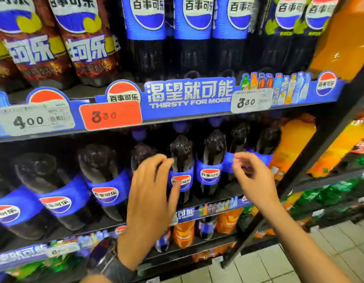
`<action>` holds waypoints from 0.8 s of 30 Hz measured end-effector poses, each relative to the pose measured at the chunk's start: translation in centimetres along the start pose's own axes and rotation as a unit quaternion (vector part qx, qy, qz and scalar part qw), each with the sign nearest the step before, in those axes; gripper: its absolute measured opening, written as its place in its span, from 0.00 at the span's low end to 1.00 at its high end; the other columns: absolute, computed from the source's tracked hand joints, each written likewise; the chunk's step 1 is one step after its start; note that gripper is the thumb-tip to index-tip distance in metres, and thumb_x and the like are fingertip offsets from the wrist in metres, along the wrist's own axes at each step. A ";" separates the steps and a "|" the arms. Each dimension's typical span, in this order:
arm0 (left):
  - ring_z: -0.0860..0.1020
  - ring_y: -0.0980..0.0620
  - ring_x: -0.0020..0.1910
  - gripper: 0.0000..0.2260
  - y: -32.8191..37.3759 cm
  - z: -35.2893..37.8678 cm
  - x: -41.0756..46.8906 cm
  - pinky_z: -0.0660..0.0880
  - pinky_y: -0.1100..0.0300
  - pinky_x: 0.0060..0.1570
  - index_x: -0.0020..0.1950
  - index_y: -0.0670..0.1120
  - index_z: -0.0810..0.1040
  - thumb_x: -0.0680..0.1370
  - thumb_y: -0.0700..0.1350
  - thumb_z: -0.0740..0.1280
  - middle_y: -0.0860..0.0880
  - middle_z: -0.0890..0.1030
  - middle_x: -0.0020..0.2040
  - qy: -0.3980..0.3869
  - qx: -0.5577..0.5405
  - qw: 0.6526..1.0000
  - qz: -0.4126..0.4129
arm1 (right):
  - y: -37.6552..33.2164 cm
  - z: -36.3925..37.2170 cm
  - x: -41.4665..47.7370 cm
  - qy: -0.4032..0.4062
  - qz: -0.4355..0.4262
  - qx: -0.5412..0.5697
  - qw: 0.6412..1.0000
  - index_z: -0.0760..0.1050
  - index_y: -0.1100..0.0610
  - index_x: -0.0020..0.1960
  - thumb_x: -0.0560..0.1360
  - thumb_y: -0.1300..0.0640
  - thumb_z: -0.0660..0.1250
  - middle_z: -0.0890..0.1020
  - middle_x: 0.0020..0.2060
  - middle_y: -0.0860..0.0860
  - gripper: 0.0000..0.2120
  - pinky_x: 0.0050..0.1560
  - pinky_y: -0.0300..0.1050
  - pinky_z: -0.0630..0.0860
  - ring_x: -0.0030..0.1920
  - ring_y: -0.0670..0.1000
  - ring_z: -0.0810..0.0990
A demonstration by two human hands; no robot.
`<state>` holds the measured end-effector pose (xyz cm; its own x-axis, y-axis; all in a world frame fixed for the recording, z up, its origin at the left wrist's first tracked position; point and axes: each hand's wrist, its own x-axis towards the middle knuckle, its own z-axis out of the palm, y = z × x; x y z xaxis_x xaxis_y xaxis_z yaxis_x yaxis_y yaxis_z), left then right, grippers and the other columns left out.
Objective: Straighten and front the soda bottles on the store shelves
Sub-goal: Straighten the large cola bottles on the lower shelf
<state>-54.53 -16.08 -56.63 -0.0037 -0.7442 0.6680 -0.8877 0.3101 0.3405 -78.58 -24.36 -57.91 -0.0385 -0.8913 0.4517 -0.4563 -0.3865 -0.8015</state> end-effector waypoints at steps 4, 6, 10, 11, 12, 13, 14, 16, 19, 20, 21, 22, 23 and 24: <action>0.68 0.62 0.65 0.21 2.8 6.2 -4.8 0.69 0.64 0.62 0.71 0.59 0.64 0.78 0.55 0.63 0.63 0.66 0.68 -0.178 -0.194 0.948 -0.179 | 2.0 -1.4 -0.2 0.019 0.030 -0.039 0.999 0.75 0.43 0.48 0.77 0.60 0.67 0.81 0.42 0.37 0.11 0.42 0.25 0.71 0.44 0.36 0.78; 0.68 0.58 0.69 0.26 3.3 9.4 -5.7 0.68 0.60 0.66 0.75 0.56 0.61 0.78 0.51 0.66 0.57 0.65 0.73 -0.219 -0.248 0.904 -0.272 | 0.4 -1.9 2.2 0.022 -0.026 -0.049 0.998 0.77 0.50 0.52 0.77 0.59 0.66 0.81 0.43 0.41 0.06 0.42 0.25 0.69 0.43 0.37 0.78; 0.61 0.55 0.74 0.35 4.3 13.7 -5.6 0.64 0.54 0.71 0.79 0.56 0.49 0.78 0.50 0.66 0.55 0.57 0.78 -0.226 -0.322 0.842 -0.370 | -4.2 -1.8 8.3 -0.024 -0.148 -0.129 0.980 0.75 0.49 0.44 0.75 0.50 0.67 0.82 0.39 0.52 0.04 0.43 0.32 0.70 0.43 0.41 0.77; 0.61 0.57 0.74 0.37 4.8 14.5 -5.5 0.64 0.57 0.71 0.78 0.57 0.45 0.78 0.51 0.66 0.56 0.55 0.78 -0.222 -0.326 0.836 -0.381 | -5.0 -1.5 9.6 -0.076 -0.146 -0.166 0.972 0.77 0.50 0.51 0.75 0.44 0.65 0.82 0.48 0.55 0.11 0.50 0.39 0.73 0.51 0.46 0.78; 0.60 0.59 0.73 0.38 5.3 15.1 -5.3 0.63 0.62 0.68 0.78 0.60 0.42 0.78 0.52 0.66 0.58 0.54 0.77 -0.217 -0.325 0.834 -0.390 | -5.6 -1.2 10.7 -0.140 -0.131 -0.206 0.960 0.74 0.50 0.62 0.74 0.38 0.63 0.78 0.60 0.54 0.22 0.55 0.45 0.74 0.60 0.51 0.76; 0.60 0.61 0.72 0.39 5.7 15.6 -5.2 0.63 0.65 0.65 0.77 0.61 0.40 0.77 0.53 0.66 0.59 0.54 0.77 -0.209 -0.321 0.834 -0.398 | -6.0 -0.9 11.5 -0.192 -0.111 -0.239 0.945 0.67 0.48 0.70 0.73 0.34 0.61 0.71 0.69 0.50 0.30 0.61 0.49 0.72 0.66 0.54 0.70; 0.59 0.61 0.72 0.40 6.2 16.1 -4.9 0.62 0.66 0.65 0.77 0.62 0.39 0.77 0.54 0.67 0.60 0.53 0.77 -0.197 -0.318 0.835 -0.404 | -6.2 -0.4 12.0 -0.224 -0.108 -0.262 0.932 0.62 0.47 0.73 0.72 0.31 0.60 0.66 0.73 0.48 0.35 0.65 0.50 0.69 0.70 0.54 0.66; 0.56 0.59 0.75 0.42 7.2 17.1 -4.3 0.62 0.61 0.70 0.77 0.62 0.38 0.77 0.53 0.67 0.60 0.49 0.78 -0.161 -0.321 0.839 -0.409 | -5.9 0.1 12.9 -0.276 -0.116 -0.279 0.913 0.60 0.49 0.74 0.72 0.31 0.61 0.63 0.74 0.49 0.37 0.67 0.49 0.66 0.72 0.55 0.63; 0.54 0.58 0.76 0.42 8.2 18.3 -4.1 0.63 0.57 0.72 0.77 0.61 0.38 0.76 0.53 0.68 0.61 0.46 0.78 -0.125 -0.310 0.843 -0.421 | -5.2 0.4 14.0 -0.327 -0.123 -0.266 0.898 0.62 0.52 0.72 0.74 0.35 0.61 0.66 0.72 0.51 0.33 0.68 0.51 0.65 0.70 0.55 0.65; 0.53 0.61 0.75 0.43 8.7 18.5 -4.2 0.63 0.63 0.69 0.77 0.62 0.38 0.76 0.55 0.68 0.62 0.44 0.78 -0.125 -0.303 0.845 -0.423 | -5.1 0.4 14.3 -0.343 -0.120 -0.253 0.897 0.63 0.52 0.72 0.74 0.36 0.62 0.67 0.72 0.51 0.32 0.68 0.51 0.65 0.70 0.55 0.66; 0.52 0.66 0.74 0.42 9.0 18.7 -4.5 0.63 0.73 0.64 0.76 0.63 0.37 0.76 0.56 0.67 0.63 0.42 0.77 -0.125 -0.298 0.847 -0.422 | -5.1 0.5 14.6 -0.369 -0.107 -0.234 0.893 0.65 0.53 0.71 0.75 0.38 0.63 0.69 0.71 0.51 0.30 0.67 0.51 0.65 0.69 0.55 0.67; 0.52 0.71 0.71 0.42 9.3 18.9 -4.8 0.62 0.79 0.59 0.76 0.64 0.37 0.76 0.56 0.67 0.64 0.40 0.76 -0.126 -0.297 0.848 -0.420 | -5.1 0.5 14.8 -0.393 -0.094 -0.212 0.890 0.67 0.53 0.69 0.75 0.39 0.64 0.70 0.69 0.51 0.28 0.67 0.51 0.65 0.68 0.55 0.69; 0.52 0.73 0.70 0.42 9.4 19.0 -4.9 0.62 0.79 0.59 0.76 0.64 0.38 0.76 0.56 0.68 0.65 0.39 0.76 -0.125 -0.298 0.849 -0.419 | -5.1 0.6 14.8 -0.406 -0.084 -0.192 0.890 0.67 0.53 0.69 0.75 0.40 0.64 0.71 0.69 0.52 0.27 0.67 0.51 0.65 0.67 0.55 0.70; 0.54 0.69 0.72 0.41 9.4 19.0 -4.9 0.62 0.73 0.65 0.76 0.63 0.40 0.76 0.54 0.68 0.64 0.40 0.76 -0.120 -0.297 0.849 -0.421 | -5.2 0.7 14.8 -0.411 -0.078 -0.182 0.890 0.67 0.53 0.69 0.75 0.40 0.64 0.71 0.69 0.52 0.28 0.67 0.50 0.65 0.67 0.55 0.70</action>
<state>-71.62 -20.81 -69.27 0.3597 -0.9269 -0.1075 -0.2346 -0.2013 0.9510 -76.14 -35.75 -47.37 0.6455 -0.7636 -0.0124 -0.6627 -0.5520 -0.5060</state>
